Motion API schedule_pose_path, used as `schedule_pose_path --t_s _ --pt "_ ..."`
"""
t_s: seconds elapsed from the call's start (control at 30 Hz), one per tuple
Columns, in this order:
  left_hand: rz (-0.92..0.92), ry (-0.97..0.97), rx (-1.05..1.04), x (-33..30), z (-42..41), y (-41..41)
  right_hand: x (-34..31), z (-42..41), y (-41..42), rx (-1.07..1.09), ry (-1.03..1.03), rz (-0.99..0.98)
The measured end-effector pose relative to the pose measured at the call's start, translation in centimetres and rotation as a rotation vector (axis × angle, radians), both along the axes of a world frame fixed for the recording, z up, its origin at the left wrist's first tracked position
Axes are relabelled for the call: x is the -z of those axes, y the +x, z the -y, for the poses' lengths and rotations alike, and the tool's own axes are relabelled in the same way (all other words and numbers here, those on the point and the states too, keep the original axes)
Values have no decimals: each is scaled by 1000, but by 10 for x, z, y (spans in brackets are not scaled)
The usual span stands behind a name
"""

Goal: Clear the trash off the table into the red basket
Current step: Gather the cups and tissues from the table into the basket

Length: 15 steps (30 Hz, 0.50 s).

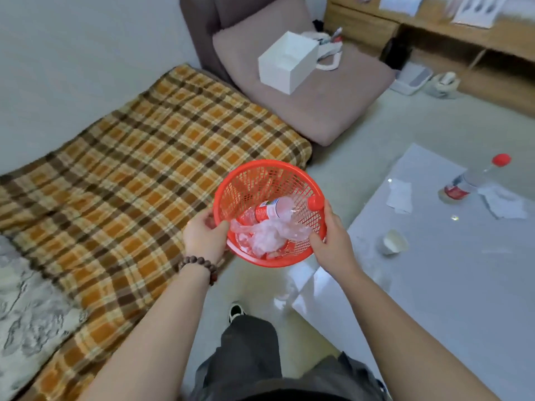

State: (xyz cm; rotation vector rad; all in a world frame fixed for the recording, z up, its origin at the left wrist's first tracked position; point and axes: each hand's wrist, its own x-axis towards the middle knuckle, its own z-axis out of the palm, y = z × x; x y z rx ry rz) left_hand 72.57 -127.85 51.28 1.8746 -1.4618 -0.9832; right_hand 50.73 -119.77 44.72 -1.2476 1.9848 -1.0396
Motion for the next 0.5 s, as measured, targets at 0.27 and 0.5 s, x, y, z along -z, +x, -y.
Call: schedule_pose_path --t_s 0.27,0.5 --pt "54 -17 282 -10 119 9 -12 70 36 270 41 16" --pt "36 -1 436 3 165 -31 -8 86 19 419 62 17"
